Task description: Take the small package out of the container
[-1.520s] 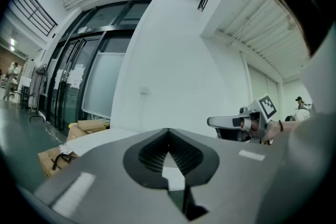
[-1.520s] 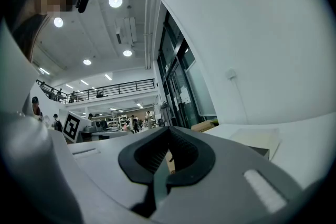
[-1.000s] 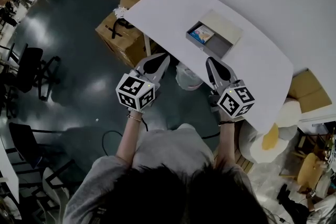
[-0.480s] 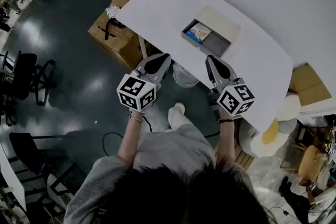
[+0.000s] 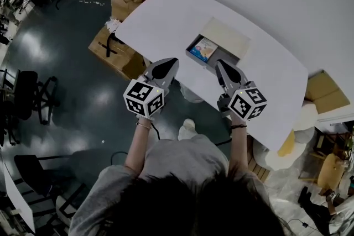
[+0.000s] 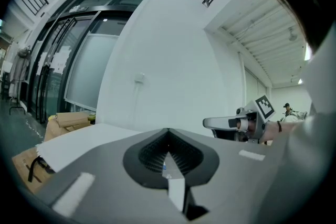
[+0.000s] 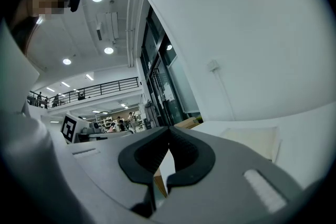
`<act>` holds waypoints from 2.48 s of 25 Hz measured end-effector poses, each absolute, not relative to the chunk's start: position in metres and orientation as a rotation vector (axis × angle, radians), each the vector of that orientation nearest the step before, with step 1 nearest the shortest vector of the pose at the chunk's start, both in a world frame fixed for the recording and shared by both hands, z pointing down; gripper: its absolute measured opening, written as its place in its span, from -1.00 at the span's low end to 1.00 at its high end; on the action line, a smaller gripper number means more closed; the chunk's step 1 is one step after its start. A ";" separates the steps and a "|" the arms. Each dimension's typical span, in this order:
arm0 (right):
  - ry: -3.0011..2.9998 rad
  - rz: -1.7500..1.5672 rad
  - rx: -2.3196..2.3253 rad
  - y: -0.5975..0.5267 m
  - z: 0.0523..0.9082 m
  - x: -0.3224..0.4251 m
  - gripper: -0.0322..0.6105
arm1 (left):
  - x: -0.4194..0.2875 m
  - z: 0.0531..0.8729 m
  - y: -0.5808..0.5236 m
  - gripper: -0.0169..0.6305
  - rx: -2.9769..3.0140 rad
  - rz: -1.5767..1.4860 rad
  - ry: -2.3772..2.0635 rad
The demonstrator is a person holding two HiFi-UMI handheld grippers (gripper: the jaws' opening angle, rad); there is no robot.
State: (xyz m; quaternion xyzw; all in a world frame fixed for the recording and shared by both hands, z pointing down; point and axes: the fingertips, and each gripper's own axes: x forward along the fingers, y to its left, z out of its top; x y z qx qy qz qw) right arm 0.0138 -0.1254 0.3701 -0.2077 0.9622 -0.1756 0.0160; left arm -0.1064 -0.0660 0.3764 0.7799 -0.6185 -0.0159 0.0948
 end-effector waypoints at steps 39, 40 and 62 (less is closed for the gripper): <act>2.931 -0.883 -1.035 -0.249 0.438 -0.024 -0.86 | -0.114 0.449 -0.232 -0.97 2.444 0.162 -1.272; 2.923 -0.892 -1.063 -0.251 0.442 -0.025 -0.86 | -0.115 0.453 -0.234 -0.97 2.449 0.172 -1.242; 2.766 -1.319 -1.325 -0.260 0.518 -0.016 -0.86 | -0.108 0.507 -0.249 -0.97 2.450 0.272 -0.933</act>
